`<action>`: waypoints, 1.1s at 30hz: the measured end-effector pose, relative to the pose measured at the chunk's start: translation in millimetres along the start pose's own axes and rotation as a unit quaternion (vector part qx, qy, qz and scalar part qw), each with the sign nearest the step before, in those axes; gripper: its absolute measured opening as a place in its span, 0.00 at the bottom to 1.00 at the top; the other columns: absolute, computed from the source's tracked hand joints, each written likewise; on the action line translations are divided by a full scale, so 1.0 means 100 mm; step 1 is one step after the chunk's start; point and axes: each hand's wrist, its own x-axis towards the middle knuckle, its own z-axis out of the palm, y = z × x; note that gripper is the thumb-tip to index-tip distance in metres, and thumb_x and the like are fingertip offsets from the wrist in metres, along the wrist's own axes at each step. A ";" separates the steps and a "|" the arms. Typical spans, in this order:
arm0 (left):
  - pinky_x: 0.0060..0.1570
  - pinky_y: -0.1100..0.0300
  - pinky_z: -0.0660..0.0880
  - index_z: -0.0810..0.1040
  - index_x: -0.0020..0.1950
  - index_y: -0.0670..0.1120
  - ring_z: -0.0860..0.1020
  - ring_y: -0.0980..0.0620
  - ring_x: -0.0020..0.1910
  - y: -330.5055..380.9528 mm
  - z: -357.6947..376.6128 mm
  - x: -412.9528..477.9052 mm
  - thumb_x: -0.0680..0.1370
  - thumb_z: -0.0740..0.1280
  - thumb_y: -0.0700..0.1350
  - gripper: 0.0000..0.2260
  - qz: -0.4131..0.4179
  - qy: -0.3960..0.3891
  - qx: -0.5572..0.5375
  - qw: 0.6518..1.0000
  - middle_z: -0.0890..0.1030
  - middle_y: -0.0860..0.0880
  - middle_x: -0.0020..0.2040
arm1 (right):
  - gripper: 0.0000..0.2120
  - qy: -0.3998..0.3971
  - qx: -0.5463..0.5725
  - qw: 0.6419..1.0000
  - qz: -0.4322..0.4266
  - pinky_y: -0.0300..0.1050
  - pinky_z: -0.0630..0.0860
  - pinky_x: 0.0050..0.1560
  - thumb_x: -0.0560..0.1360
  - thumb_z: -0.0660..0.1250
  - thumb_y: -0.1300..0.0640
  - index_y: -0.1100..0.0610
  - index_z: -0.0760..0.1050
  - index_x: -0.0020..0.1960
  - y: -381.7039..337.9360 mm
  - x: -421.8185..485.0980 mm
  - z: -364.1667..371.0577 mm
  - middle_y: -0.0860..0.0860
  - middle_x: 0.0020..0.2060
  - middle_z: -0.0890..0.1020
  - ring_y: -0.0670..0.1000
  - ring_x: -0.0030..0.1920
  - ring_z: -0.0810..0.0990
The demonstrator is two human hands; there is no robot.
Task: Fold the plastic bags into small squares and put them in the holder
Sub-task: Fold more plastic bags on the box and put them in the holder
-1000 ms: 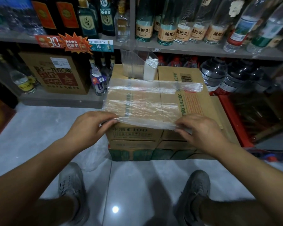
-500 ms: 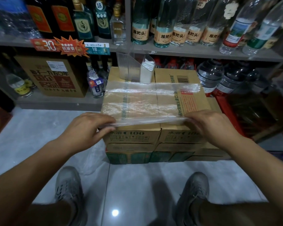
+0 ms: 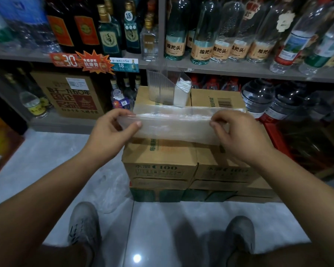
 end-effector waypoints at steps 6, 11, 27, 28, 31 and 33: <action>0.52 0.56 0.82 0.79 0.56 0.48 0.84 0.53 0.49 -0.06 0.06 0.36 0.77 0.73 0.53 0.13 -0.079 0.001 -0.029 0.996 0.86 0.48 0.50 | 0.07 -0.034 0.044 0.994 0.091 0.52 0.78 0.53 0.79 0.65 0.56 0.54 0.82 0.51 0.20 0.74 0.23 0.49 0.46 0.84 0.53 0.50 0.81; 0.59 0.50 0.79 0.80 0.59 0.52 0.83 0.59 0.50 -0.15 0.13 0.55 0.77 0.68 0.65 0.20 -0.111 -0.030 0.012 0.993 0.85 0.56 0.53 | 0.06 -0.097 0.063 0.981 0.153 0.45 0.76 0.48 0.79 0.66 0.53 0.47 0.79 0.44 0.46 1.11 0.52 0.46 0.43 0.82 0.52 0.48 0.80; 0.58 0.43 0.80 0.78 0.58 0.53 0.86 0.51 0.49 -0.31 0.17 0.50 0.72 0.78 0.54 0.18 -0.193 -0.010 0.014 0.981 0.86 0.53 0.51 | 0.09 -0.157 0.081 0.978 0.111 0.43 0.74 0.44 0.77 0.72 0.52 0.48 0.79 0.57 0.69 0.98 0.79 0.45 0.46 0.81 0.48 0.46 0.78; 0.57 0.43 0.80 0.77 0.58 0.53 0.85 0.50 0.49 -0.32 0.18 0.49 0.74 0.77 0.53 0.16 -0.192 -0.001 0.015 0.981 0.86 0.52 0.51 | 0.08 -0.155 0.091 0.977 0.116 0.41 0.73 0.42 0.77 0.72 0.52 0.48 0.79 0.56 0.70 0.97 0.79 0.44 0.44 0.81 0.45 0.45 0.78; 0.55 0.45 0.80 0.78 0.58 0.51 0.85 0.49 0.47 -0.34 0.19 0.46 0.77 0.73 0.54 0.14 -0.195 0.046 0.017 0.980 0.86 0.49 0.46 | 0.04 -0.161 0.094 0.975 0.121 0.43 0.74 0.44 0.77 0.72 0.51 0.50 0.82 0.50 0.75 0.95 0.79 0.42 0.44 0.81 0.43 0.45 0.78; 0.50 0.53 0.78 0.77 0.60 0.50 0.84 0.53 0.45 -0.33 0.18 0.45 0.79 0.71 0.53 0.13 -0.188 0.065 0.024 0.980 0.86 0.48 0.41 | 0.02 -0.169 0.100 0.973 0.121 0.44 0.74 0.45 0.77 0.72 0.51 0.50 0.82 0.47 0.77 0.94 0.78 0.41 0.43 0.82 0.43 0.45 0.78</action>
